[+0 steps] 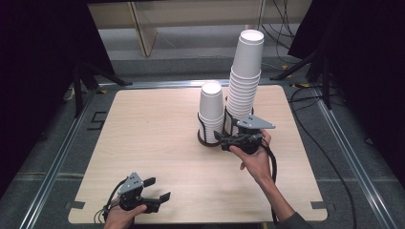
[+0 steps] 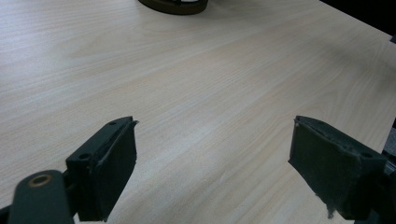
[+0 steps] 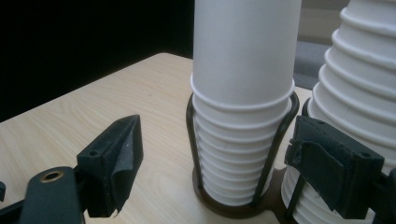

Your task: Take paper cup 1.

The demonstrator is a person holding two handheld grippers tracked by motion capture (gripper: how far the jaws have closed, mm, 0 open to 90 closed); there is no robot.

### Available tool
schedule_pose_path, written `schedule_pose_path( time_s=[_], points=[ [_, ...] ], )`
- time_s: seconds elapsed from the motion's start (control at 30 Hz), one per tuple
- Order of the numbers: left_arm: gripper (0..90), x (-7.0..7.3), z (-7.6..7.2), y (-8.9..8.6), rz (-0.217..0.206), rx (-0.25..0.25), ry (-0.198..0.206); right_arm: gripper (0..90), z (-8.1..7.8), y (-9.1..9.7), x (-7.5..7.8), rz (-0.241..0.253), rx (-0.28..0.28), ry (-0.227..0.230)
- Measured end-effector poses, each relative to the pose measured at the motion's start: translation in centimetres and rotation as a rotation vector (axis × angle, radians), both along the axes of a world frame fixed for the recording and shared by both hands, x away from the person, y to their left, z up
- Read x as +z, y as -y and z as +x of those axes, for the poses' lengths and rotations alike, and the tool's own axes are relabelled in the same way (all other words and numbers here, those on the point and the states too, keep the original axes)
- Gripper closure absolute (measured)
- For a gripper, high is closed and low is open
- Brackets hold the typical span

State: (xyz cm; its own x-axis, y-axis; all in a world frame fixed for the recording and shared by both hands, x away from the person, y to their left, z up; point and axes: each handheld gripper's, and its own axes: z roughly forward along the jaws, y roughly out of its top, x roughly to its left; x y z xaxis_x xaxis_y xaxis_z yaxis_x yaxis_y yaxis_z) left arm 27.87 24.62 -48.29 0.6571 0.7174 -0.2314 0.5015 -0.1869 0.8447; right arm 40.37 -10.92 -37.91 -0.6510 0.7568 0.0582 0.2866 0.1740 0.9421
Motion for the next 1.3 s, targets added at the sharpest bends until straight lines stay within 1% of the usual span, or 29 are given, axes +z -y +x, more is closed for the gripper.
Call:
schedule_pose_path(
  time_s=[0.07,0.1,0.17,0.2,0.3,0.33,0.37,0.4,0.43,0.47,0.5,0.53,0.57,0.6,0.67,0.7,0.73,0.77,0.83,0.87,0.9,0.93,1.0,1.03,1.07,1.13,1.2,1.27,1.3],
  points=[
    [14.3,0.0,0.1,-0.2,0.034,-0.009,0.003,18.0,0.4,-0.4,0.4,0.008,0.007,-0.006],
    [14.3,0.0,0.0,-0.1,0.025,-0.006,0.003,18.0,0.6,-0.5,0.5,0.014,0.014,-0.013],
    [14.3,0.0,0.1,-0.2,0.033,-0.008,0.003,18.1,0.9,-0.7,0.9,0.008,0.008,0.001],
    [14.3,0.0,0.0,0.0,0.001,0.001,0.000,18.0,1.2,-0.8,1.0,0.012,0.014,0.002],
    [14.3,-0.1,0.0,0.0,0.000,0.001,0.001,18.3,1.6,-0.8,1.7,0.011,-0.002,0.020],
    [14.3,-0.1,0.0,0.0,0.000,0.002,0.001,18.5,1.7,-1.0,1.8,0.035,0.012,-0.008],
    [14.3,-0.1,0.0,0.0,0.000,0.002,0.001,18.5,1.8,-1.0,2.1,0.019,0.003,0.004],
    [14.2,-0.1,0.0,0.0,0.001,0.001,0.000,18.5,2.0,-1.0,2.2,0.030,0.000,0.012],
    [14.3,0.0,0.0,-0.2,0.024,-0.005,0.004,18.6,2.1,-1.0,2.4,0.028,-0.004,0.007],
    [14.3,0.0,0.1,-0.2,0.033,-0.008,0.004,18.6,2.3,-1.1,2.5,0.037,-0.005,0.020],
    [14.3,0.0,0.1,-0.2,0.033,-0.008,0.004,18.6,2.3,-1.1,2.6,0.028,-0.014,0.013],
    [14.3,0.0,0.1,-0.2,0.033,-0.008,0.005,18.7,2.6,-1.2,2.7,0.019,-0.019,0.040],
    [14.3,0.0,0.1,-0.2,0.033,-0.008,0.005,18.7,2.6,-1.2,2.7,0.019,-0.019,0.040],
    [14.3,-0.1,0.0,0.1,0.001,0.001,-0.001,18.7,2.9,-1.5,2.7,0.025,-0.026,0.027],
    [14.3,-0.2,0.0,0.1,-0.002,0.004,-0.004,19.0,3.2,-1.8,2.9,0.032,-0.026,0.018],
    [14.3,-0.2,0.0,0.1,-0.002,0.004,-0.004,19.0,3.2,-1.8,2.9,0.032,-0.026,0.018],
    [14.3,-0.2,0.0,0.1,-0.002,0.004,-0.003,18.9,3.5,-2.1,3.1,0.030,-0.047,0.029],
    [14.3,-0.1,0.0,0.1,0.000,0.004,-0.004,19.0,3.7,-2.3,3.2,0.021,-0.038,0.030],
    [14.3,-0.1,0.0,0.1,-0.002,0.003,-0.003,18.5,4.0,-2.6,3.4,0.014,-0.054,0.033],
    [14.3,-0.1,0.0,0.0,0.000,0.000,-0.002,18.5,4.1,-2.7,3.4,0.021,-0.062,0.018],
    [14.3,-0.1,0.0,-0.1,0.016,-0.005,0.000,18.5,4.2,-2.9,3.4,0.029,-0.067,0.016],
    [14.3,-0.1,0.0,0.1,-0.004,-0.001,-0.001,18.4,4.4,-2.9,3.5,0.015,-0.076,0.023],
    [14.3,-0.1,0.0,0.1,-0.003,-0.002,-0.001,18.1,4.8,-3.2,3.5,0.033,-0.071,0.014],
    [14.3,-0.1,0.0,0.1,-0.003,-0.002,-0.001,17.7,4.8,-3.3,3.6,0.043,-0.072,-0.009],
    [14.3,-0.1,0.0,0.1,0.001,-0.006,0.001,17.2,5.0,-3.3,3.6,0.030,-0.086,0.001],
    [14.3,-0.1,0.0,0.1,0.000,-0.009,0.002,17.0,5.2,-3.6,3.7,0.038,-0.084,-0.015],
    [14.3,0.0,-0.1,0.1,0.017,0.000,-0.007,16.9,5.5,-3.8,3.7,0.032,-0.078,-0.002],
    [14.3,-0.1,-0.1,0.1,0.001,-0.010,0.002,16.2,5.7,-4.1,3.7,0.026,-0.083,-0.008],
    [14.3,-0.1,-0.1,0.1,0.006,-0.006,0.000,15.9,5.8,-4.2,3.7,0.025,-0.088,-0.012]
  ],
)
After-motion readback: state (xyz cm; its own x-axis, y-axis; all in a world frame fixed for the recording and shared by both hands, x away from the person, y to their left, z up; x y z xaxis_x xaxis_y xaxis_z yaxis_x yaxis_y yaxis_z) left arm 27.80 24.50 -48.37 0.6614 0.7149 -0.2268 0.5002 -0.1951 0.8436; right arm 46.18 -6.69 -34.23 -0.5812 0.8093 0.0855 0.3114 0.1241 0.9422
